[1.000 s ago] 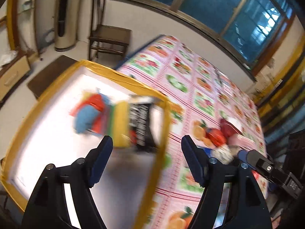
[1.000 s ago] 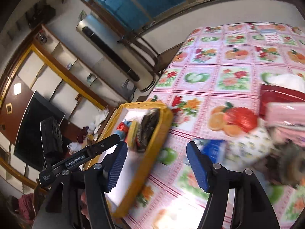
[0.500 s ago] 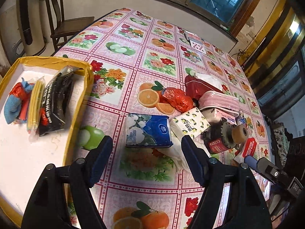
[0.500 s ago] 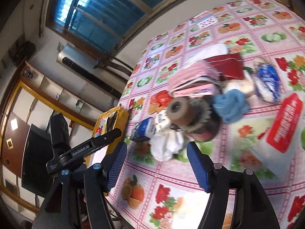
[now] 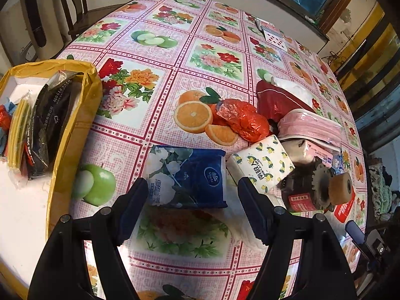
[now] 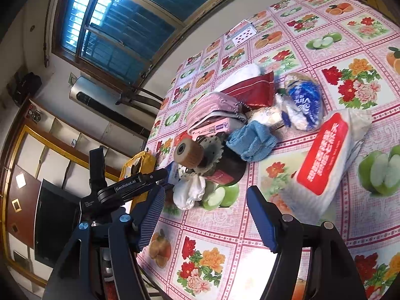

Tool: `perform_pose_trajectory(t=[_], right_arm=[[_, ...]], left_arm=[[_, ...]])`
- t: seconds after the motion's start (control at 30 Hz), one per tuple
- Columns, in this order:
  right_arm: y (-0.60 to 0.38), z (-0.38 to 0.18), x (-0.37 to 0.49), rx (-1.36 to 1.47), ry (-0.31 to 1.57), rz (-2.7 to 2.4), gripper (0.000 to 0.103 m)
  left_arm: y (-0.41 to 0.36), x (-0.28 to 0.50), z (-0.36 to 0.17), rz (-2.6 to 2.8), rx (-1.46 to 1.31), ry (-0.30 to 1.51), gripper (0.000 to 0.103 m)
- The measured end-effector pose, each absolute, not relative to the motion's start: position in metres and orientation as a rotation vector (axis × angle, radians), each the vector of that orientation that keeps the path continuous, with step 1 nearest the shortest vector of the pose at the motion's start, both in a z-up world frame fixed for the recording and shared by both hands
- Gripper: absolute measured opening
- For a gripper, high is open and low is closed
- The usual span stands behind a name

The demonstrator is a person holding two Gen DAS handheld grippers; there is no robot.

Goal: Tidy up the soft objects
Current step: 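Grasp the blue tissue pack with the left gripper while the right grasps the white-red wipes pack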

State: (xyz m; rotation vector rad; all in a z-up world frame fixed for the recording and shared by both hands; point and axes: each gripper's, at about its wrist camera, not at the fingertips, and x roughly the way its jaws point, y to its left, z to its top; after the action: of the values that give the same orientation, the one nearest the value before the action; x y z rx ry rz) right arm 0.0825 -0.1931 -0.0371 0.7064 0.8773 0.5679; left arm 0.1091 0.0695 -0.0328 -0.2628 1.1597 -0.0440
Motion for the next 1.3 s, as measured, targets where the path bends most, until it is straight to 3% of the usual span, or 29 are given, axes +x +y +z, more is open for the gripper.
perform_pose_trajectory(t=[0.43,0.87,0.9,1.0,1.1,1.23,1.3], right_arm=[[-0.235,-0.037,0.087,0.678,0.89,0.392,0.076],[-0.248,-0.082,0.112,0.691,1.015,0.24,0.079],[-0.246,-0.086,0.115,0.683,1.017,0.244,0.075],[-0.247,-0.089,0.119,0.664,0.993,0.237,0.03],[-0.253,-0.097,0.117,0.718,0.977,0.295,0.028],[-0.255,-0.096,0.11,0.749,0.953,0.339,0.015],[-0.256,-0.09,0.102,0.754,0.929,0.35,0.015]], left_arm=[[0.065,0.122,-0.043,0.022,-0.195,1.161,0.08],[0.06,0.126,-0.056,0.008,-0.183,1.199,0.08],[0.059,0.126,-0.056,0.009,-0.169,1.199,0.08],[0.061,0.124,-0.055,0.008,-0.168,1.189,0.08],[0.065,0.124,-0.054,0.009,-0.178,1.175,0.074],[0.068,0.122,-0.052,-0.013,-0.191,1.168,0.073],[0.07,0.117,-0.048,-0.024,-0.211,1.149,0.072]])
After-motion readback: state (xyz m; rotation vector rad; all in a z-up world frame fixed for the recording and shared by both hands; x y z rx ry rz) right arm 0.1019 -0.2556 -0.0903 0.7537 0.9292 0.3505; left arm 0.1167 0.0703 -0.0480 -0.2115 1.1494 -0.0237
